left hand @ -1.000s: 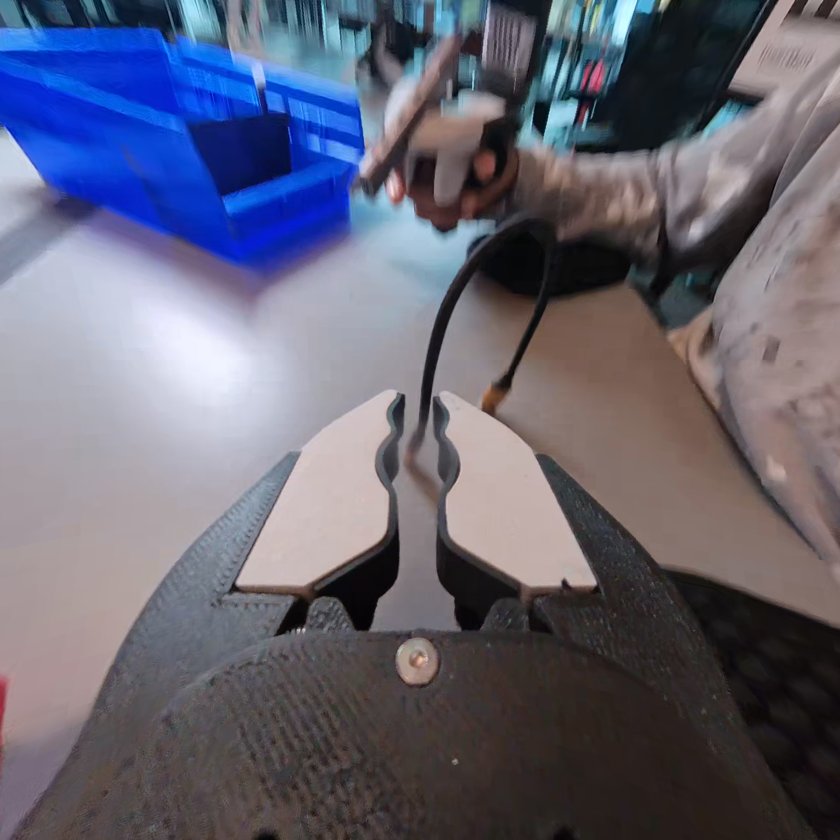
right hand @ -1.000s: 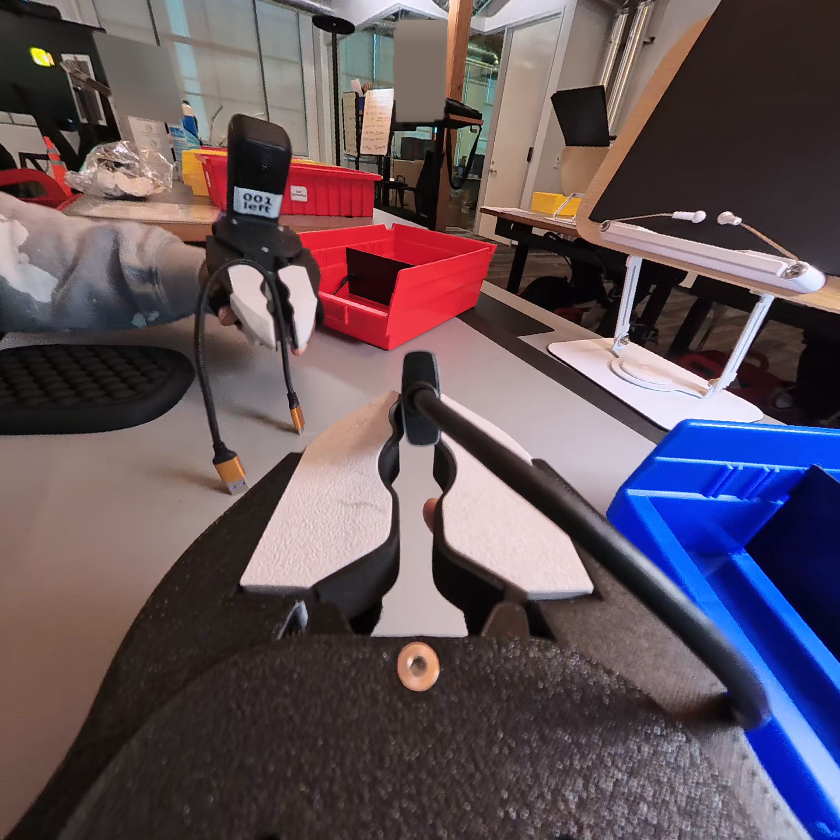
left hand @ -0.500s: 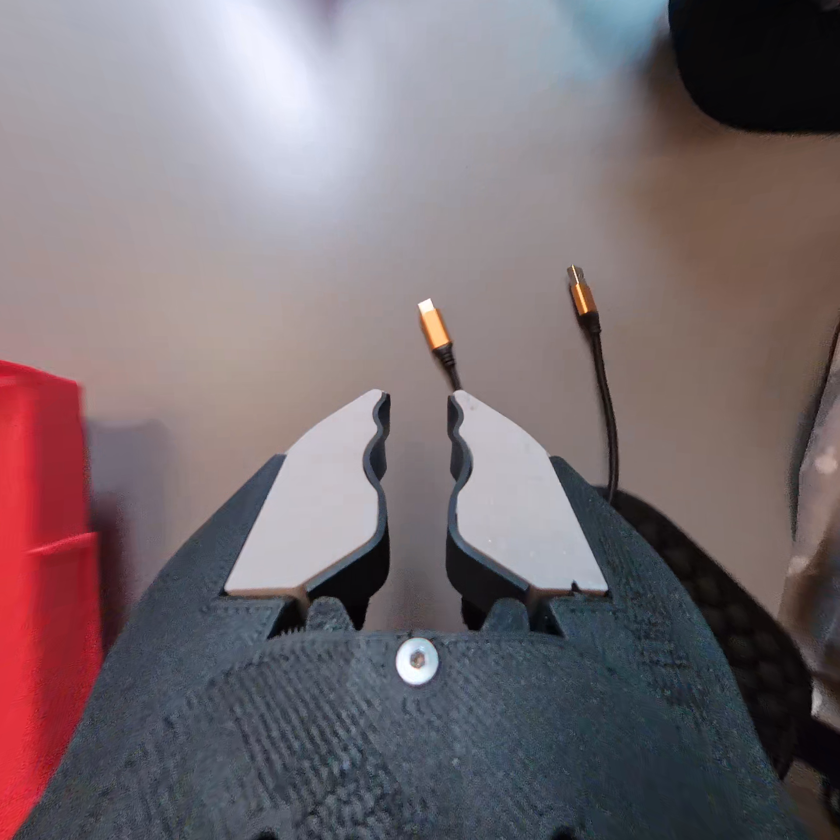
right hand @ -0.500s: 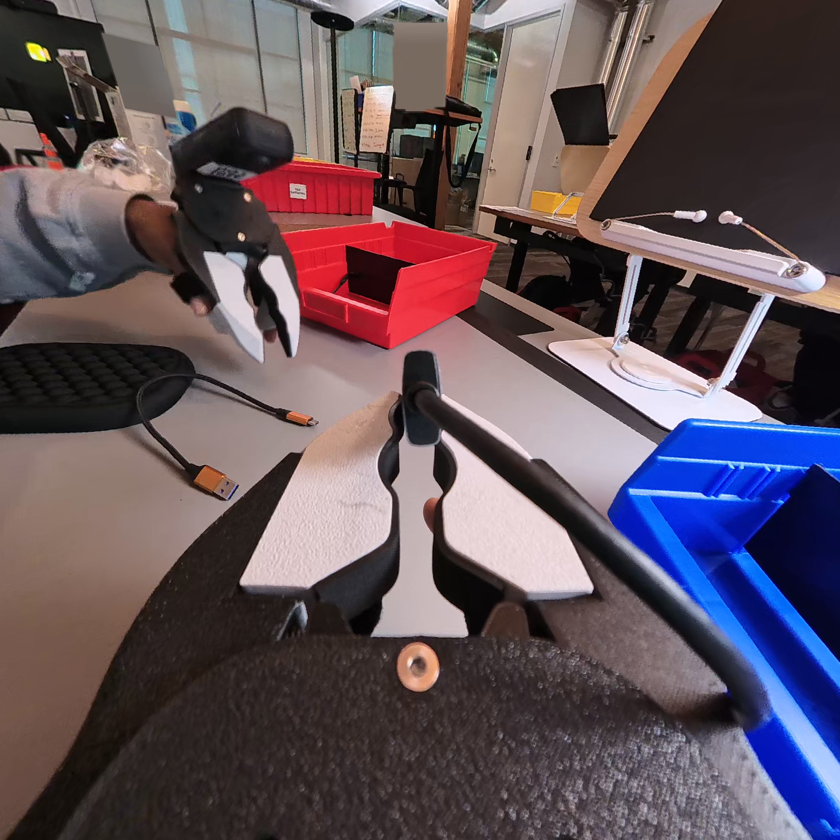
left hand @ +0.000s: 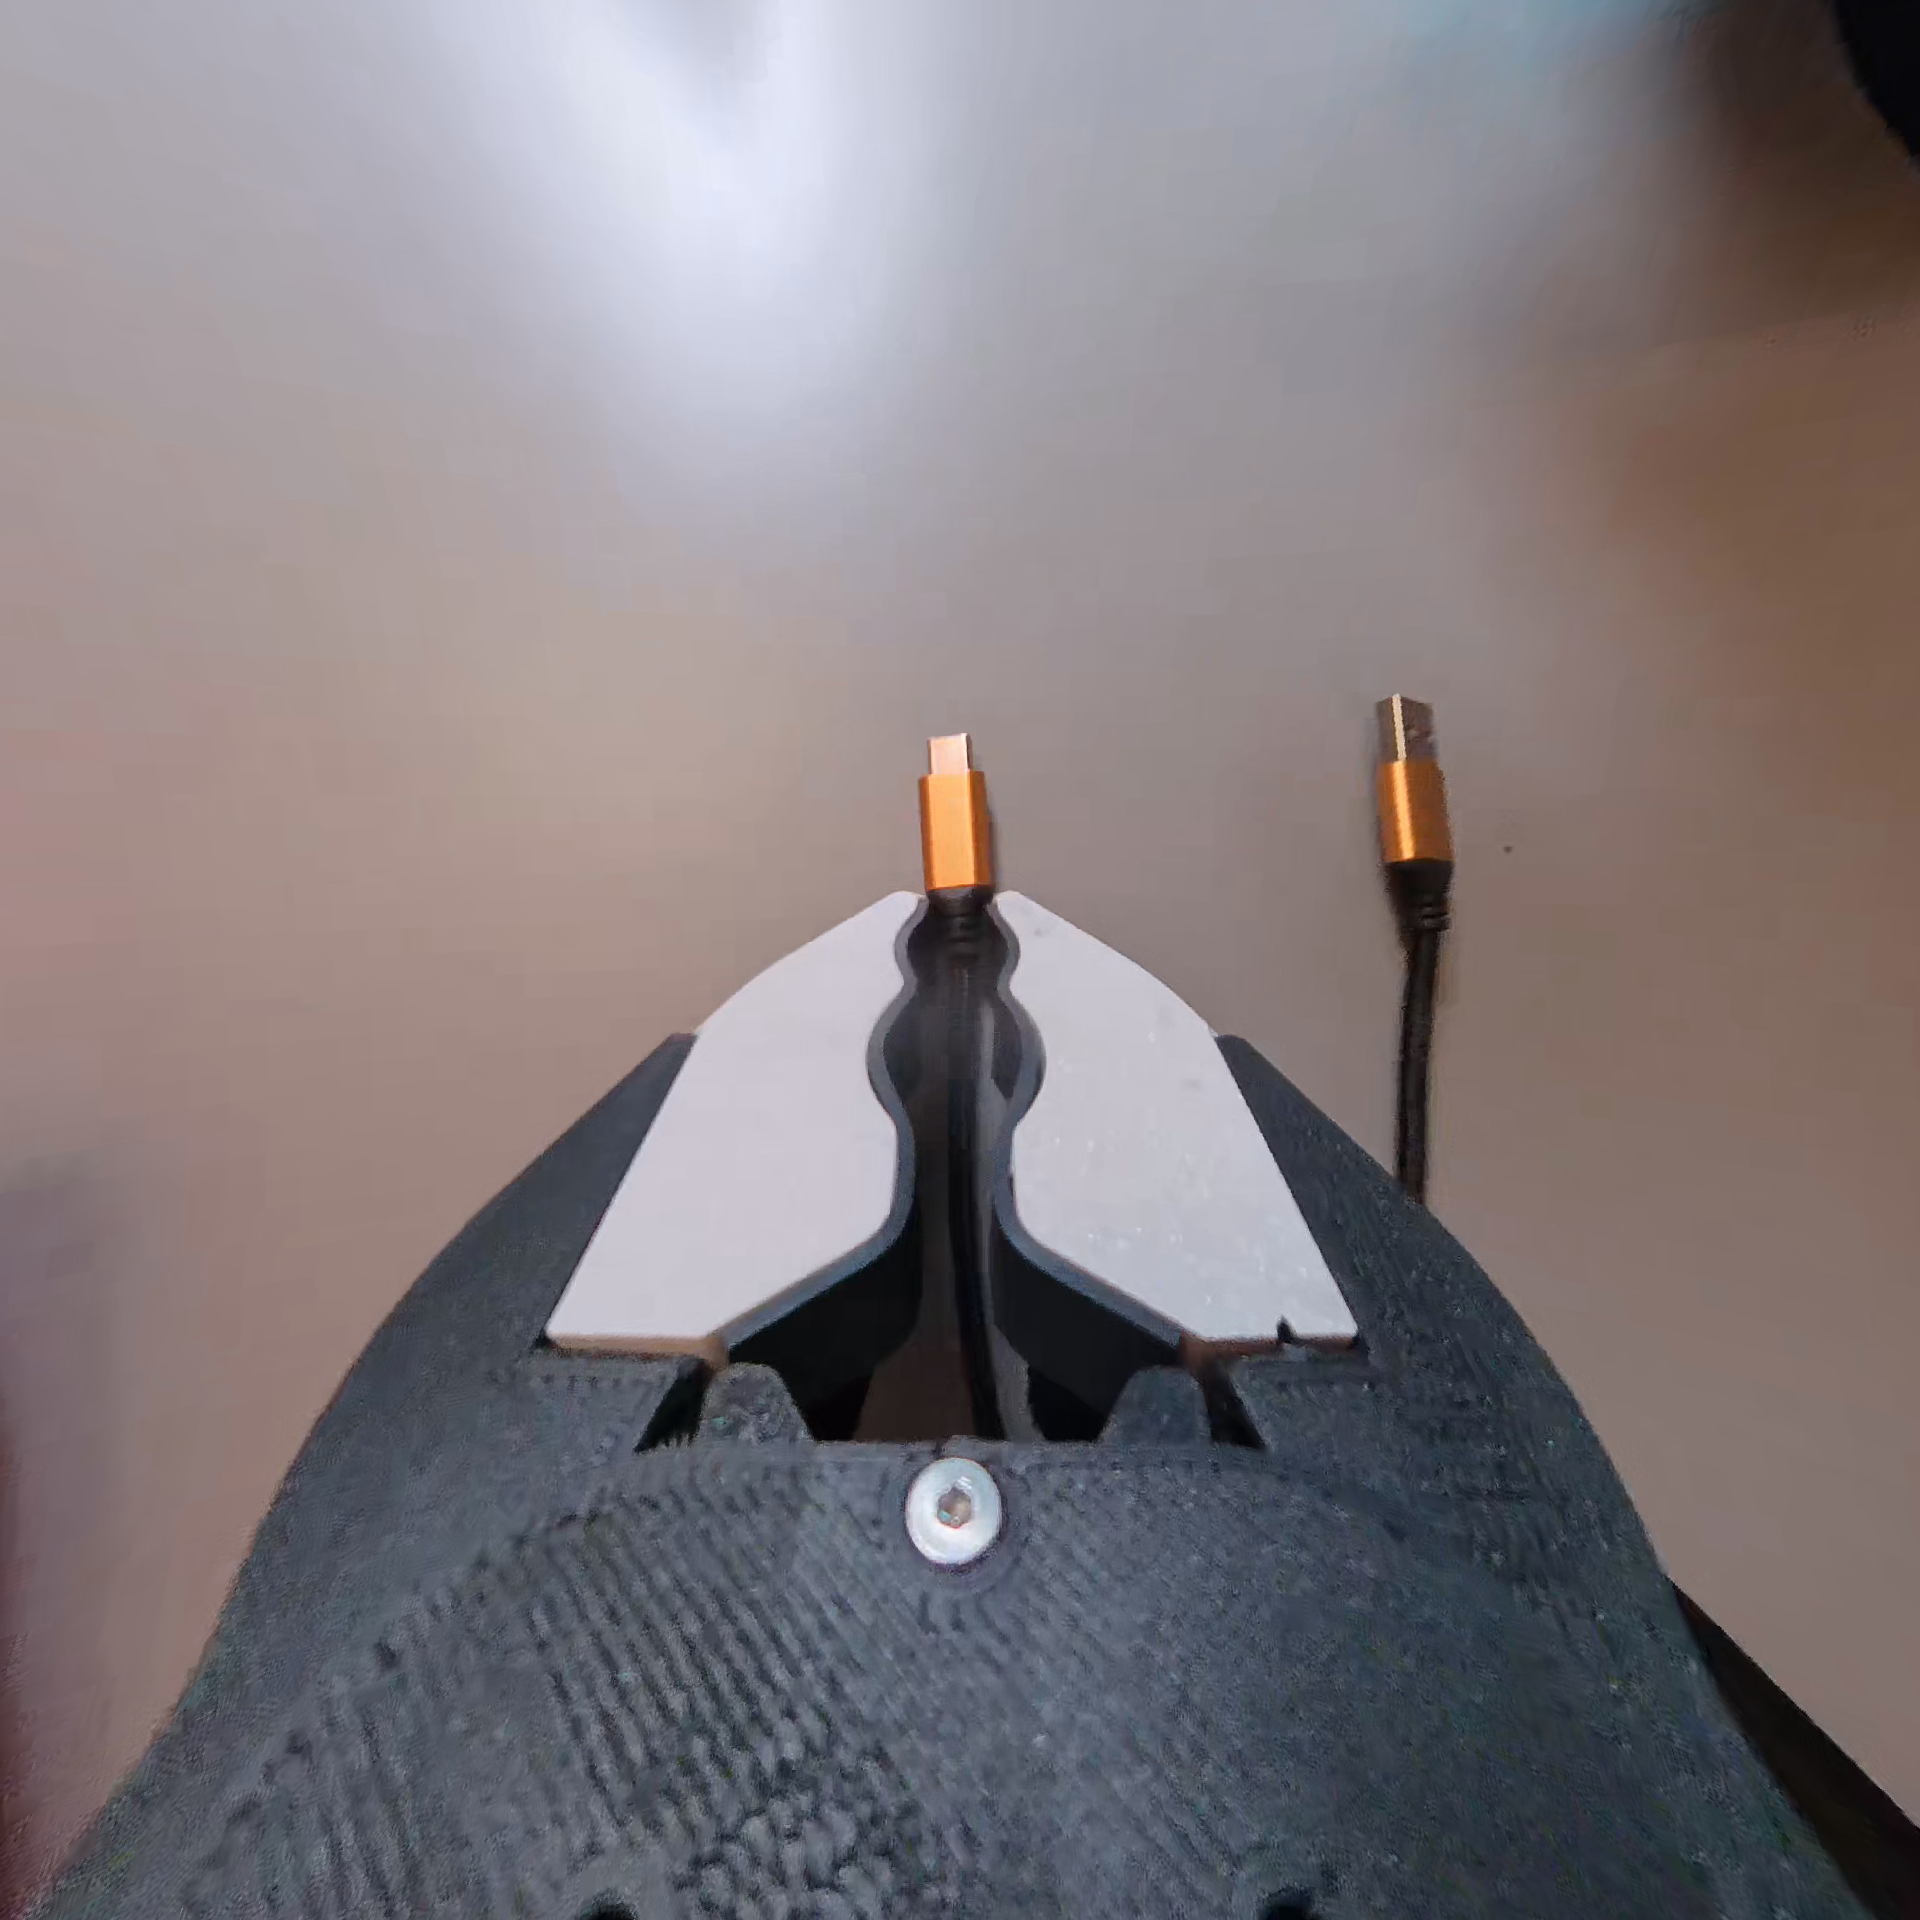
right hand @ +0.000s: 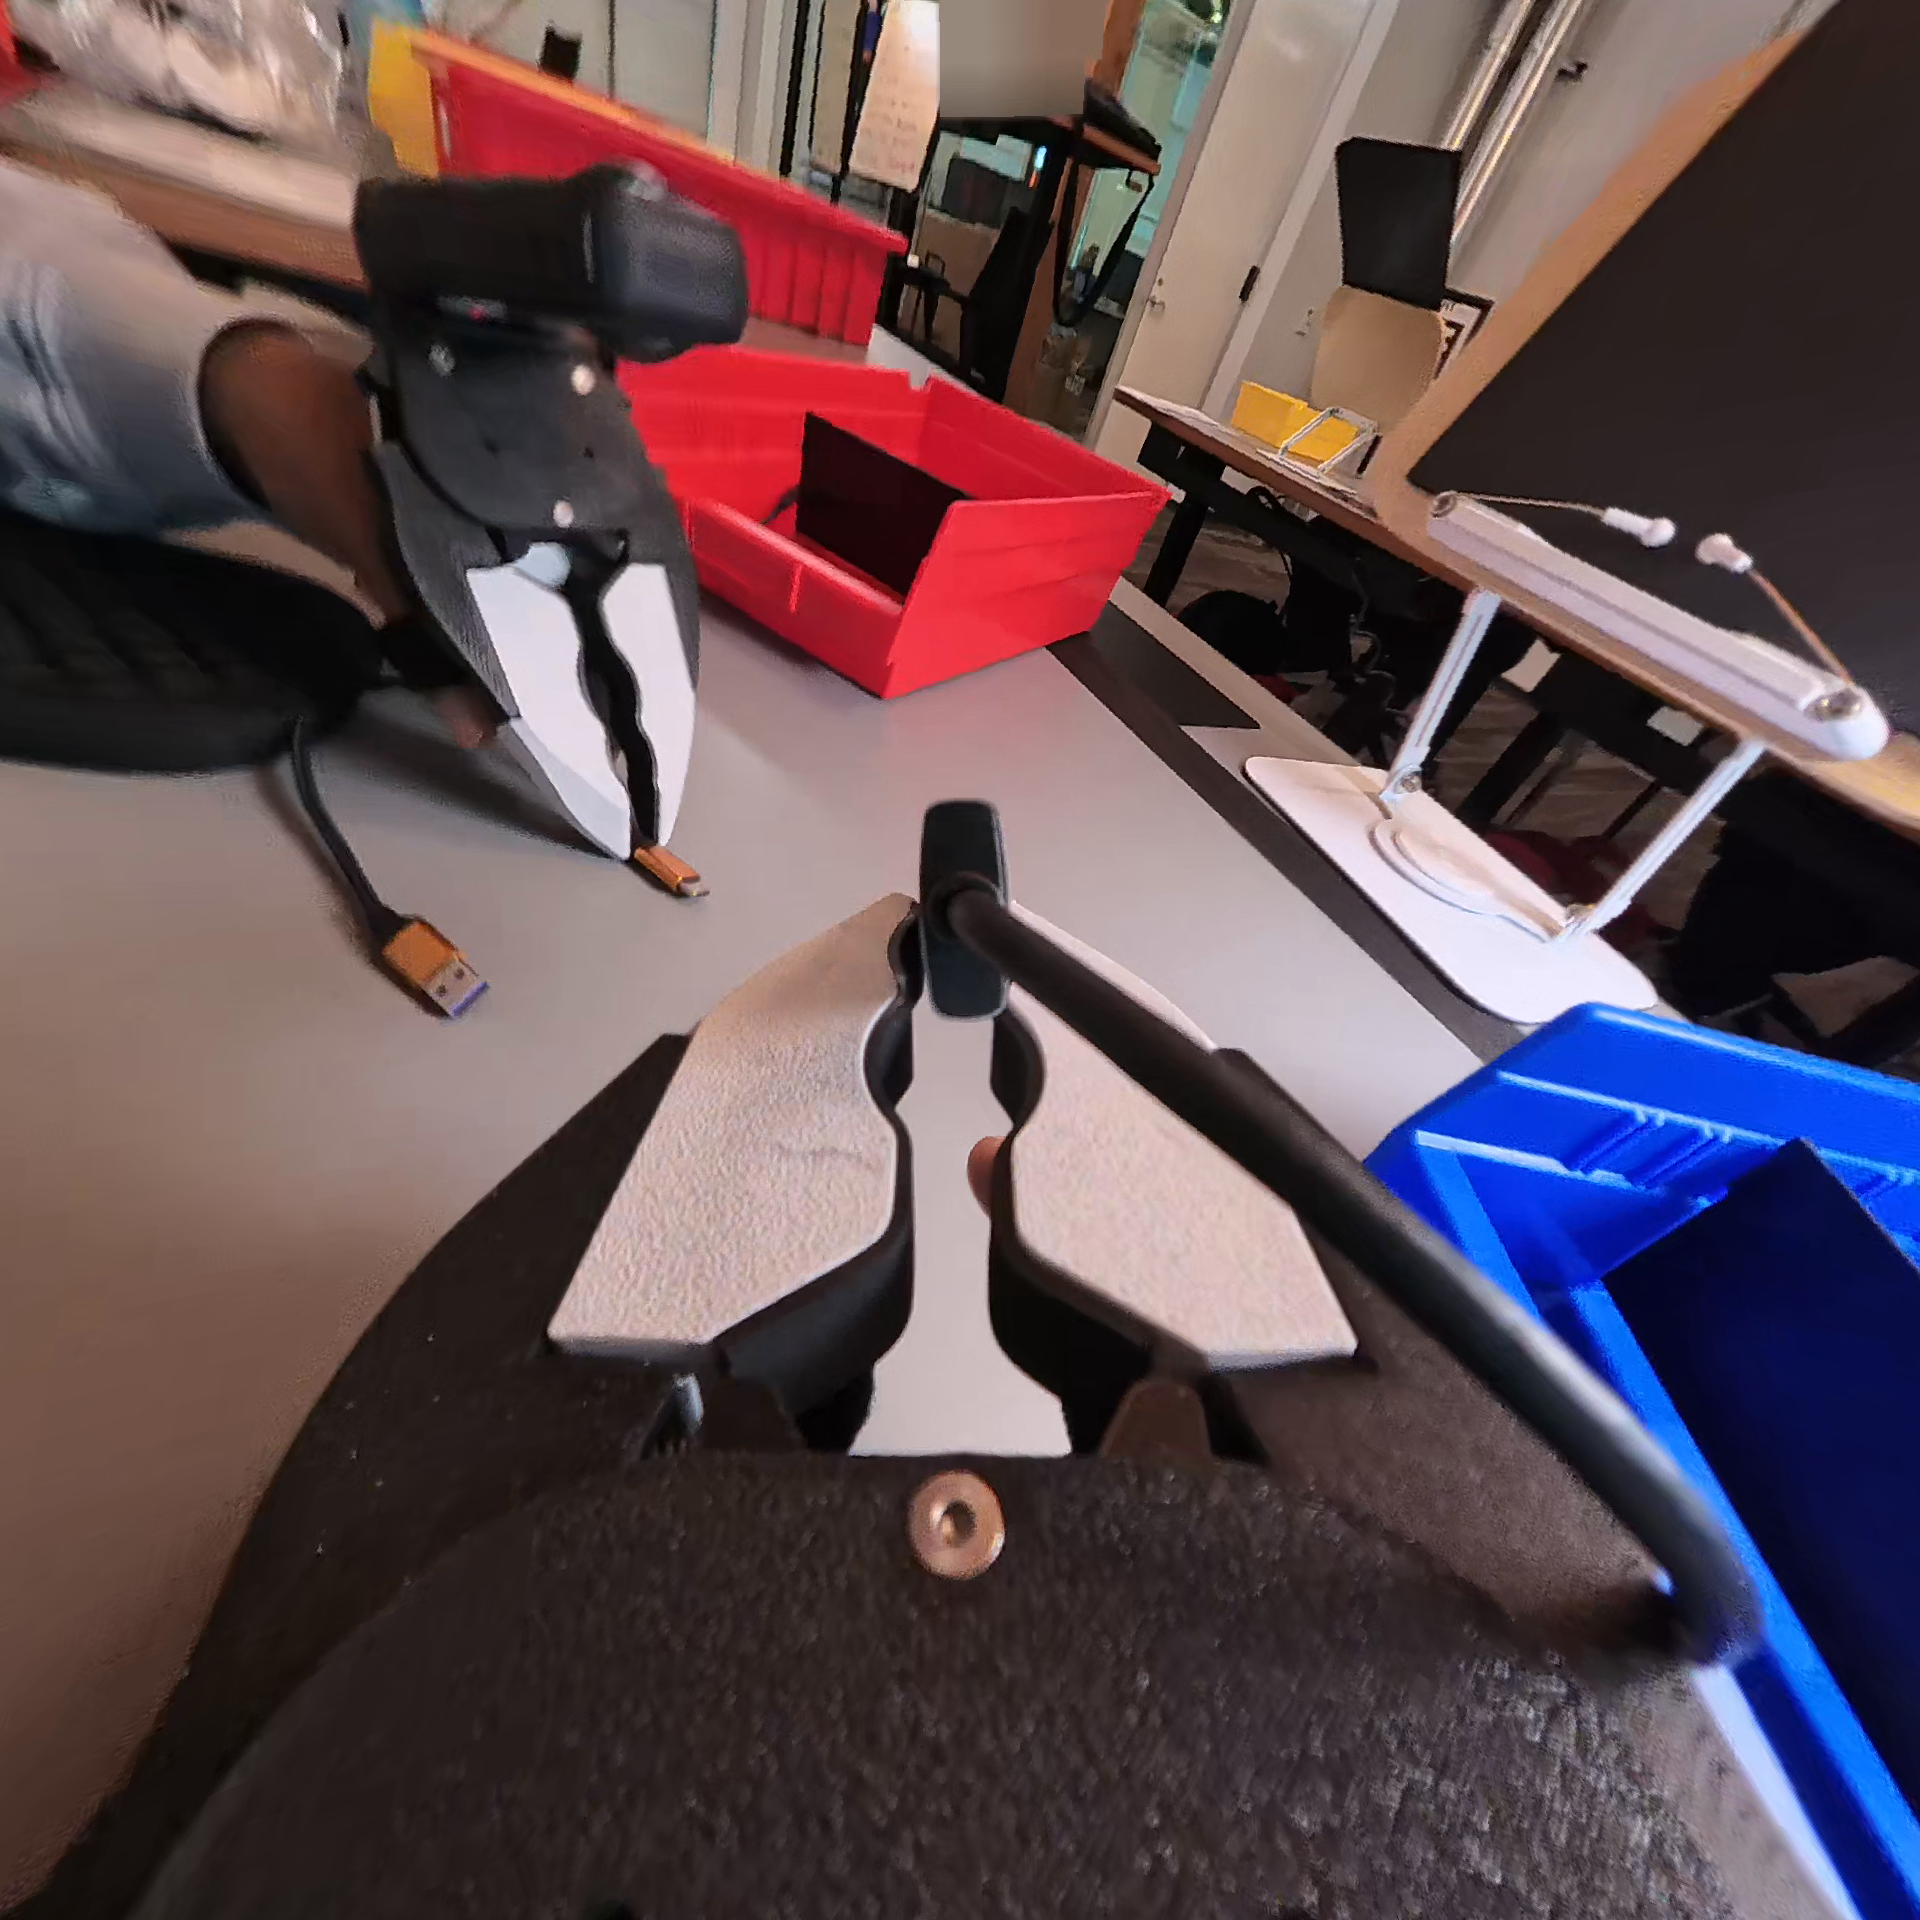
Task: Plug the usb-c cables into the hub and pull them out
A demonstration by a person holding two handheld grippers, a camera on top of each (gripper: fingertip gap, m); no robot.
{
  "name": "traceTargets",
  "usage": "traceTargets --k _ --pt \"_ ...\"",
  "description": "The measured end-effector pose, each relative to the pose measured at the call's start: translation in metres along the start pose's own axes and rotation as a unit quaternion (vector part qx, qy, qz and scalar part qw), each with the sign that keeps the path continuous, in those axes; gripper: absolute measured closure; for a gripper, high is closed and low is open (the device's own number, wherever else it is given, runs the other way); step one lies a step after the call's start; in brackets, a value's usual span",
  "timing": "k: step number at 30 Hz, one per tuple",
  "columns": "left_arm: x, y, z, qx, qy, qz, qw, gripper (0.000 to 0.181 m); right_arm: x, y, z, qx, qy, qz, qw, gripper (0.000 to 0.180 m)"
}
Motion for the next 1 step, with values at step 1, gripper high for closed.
traceTargets --k 1 --pt "0.0019 -0.0037 0.0032 -0.003 0.011 0.011 1.0 0.173 -0.003 0.0025 0.0012 -0.008 -0.003 -0.019 1.0 0.17"
Point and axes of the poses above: each gripper's, where its closed fingertips meet, z out along the fingers, y out of its underside, x = y × z across the jaws, the point moved 2 cm from there along -z, back along the fingers, and after that the axes turned 5 degrees about x, right-handed, at the moved point
